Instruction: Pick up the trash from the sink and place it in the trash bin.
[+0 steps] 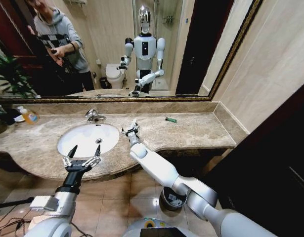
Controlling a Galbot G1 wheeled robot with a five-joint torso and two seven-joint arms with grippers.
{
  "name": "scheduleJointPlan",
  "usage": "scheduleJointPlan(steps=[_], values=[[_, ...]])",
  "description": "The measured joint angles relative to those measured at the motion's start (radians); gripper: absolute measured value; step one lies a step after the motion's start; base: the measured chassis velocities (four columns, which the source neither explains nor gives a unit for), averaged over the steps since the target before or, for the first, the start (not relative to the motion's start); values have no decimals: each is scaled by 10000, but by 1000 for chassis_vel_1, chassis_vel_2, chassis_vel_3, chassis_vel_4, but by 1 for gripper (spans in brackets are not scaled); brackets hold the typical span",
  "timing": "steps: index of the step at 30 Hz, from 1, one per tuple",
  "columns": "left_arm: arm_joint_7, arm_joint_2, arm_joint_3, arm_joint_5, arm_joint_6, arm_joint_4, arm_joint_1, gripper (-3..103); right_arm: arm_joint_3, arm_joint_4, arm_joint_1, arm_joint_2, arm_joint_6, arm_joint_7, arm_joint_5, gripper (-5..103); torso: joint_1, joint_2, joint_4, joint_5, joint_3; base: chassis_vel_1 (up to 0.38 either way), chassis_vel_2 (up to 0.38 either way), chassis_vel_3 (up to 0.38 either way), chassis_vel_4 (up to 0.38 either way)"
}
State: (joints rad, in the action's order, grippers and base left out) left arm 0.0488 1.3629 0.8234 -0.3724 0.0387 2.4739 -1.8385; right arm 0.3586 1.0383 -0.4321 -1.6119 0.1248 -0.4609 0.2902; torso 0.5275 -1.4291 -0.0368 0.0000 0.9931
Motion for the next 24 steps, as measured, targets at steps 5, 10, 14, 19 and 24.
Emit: scheduleJointPlan(steps=[5,10,14,19,24], values=[[0,0,0,0,0,0,0,100,-182,-140,-17,14,-14,170,-52,100,0,0,-1,0,0,0,0,0,0],[0,0,0,0,0,0,0,100,-303,-59,-76,23,45,343,-23,96,0,0,1,0,0,0,0,0,0],[0,0,0,0,0,0,0,100,-296,-18,-163,29,44,431,28,90,0,0,0,0,0,0,0,0,0],[0,0,0,0,0,0,0,100,-369,-10,-204,34,44,472,52,69,0,0,0,0,0,0,0,0,0],[0,0,0,0,0,0,0,100,-401,37,-101,148,50,617,110,57,0,0,0,0,0,0,0,0,0]])
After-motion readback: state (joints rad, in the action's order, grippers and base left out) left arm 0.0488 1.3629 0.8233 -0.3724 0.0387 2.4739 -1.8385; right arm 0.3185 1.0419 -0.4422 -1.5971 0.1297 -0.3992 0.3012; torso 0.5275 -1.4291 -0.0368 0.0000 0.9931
